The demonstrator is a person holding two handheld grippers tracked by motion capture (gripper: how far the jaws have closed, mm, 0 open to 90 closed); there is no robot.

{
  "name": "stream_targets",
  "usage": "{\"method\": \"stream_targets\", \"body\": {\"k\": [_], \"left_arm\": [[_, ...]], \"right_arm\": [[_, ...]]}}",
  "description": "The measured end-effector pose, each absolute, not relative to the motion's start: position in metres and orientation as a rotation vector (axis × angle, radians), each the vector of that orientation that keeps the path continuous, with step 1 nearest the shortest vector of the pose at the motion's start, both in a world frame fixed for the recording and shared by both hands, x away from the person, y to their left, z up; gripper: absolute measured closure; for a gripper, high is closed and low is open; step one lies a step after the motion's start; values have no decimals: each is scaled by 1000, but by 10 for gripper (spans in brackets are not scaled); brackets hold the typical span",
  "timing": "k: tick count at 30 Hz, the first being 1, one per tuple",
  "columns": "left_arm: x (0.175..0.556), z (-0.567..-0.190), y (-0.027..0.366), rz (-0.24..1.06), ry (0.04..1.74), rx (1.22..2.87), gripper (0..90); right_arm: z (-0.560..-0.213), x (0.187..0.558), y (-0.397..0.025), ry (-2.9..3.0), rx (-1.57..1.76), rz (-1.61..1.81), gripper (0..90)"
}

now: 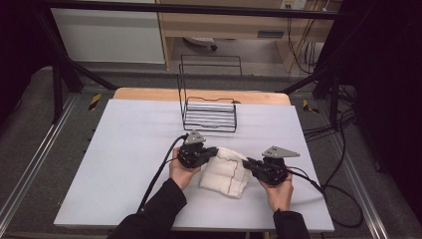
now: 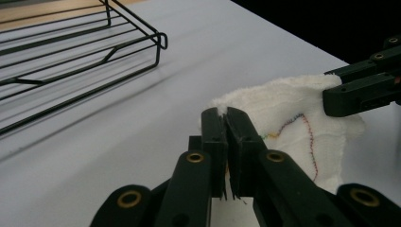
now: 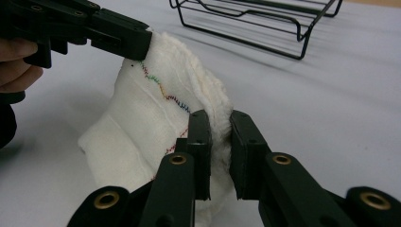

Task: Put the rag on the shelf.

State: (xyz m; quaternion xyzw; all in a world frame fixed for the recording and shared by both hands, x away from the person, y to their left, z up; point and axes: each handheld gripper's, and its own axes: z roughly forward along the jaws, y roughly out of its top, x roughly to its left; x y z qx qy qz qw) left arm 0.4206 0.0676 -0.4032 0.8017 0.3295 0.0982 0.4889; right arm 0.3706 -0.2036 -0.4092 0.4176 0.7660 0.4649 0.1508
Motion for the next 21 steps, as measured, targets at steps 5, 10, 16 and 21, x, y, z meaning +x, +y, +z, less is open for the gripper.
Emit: {"method": "stream_targets", "body": {"k": [5, 10, 16, 21], "left_arm": [[411, -394, 76, 267, 785, 1925, 867], [402, -386, 82, 296, 773, 1909, 867], [396, -377, 89, 314, 771, 1887, 868], [394, -371, 94, 333, 771, 1869, 868]], "right_arm": [[-402, 366, -199, 2187, 1151, 1351, 797], [-396, 364, -196, 2184, 1116, 1359, 797], [-386, 362, -191, 2175, 1075, 1369, 798], [-379, 362, -186, 2170, 1038, 1375, 798]]}}
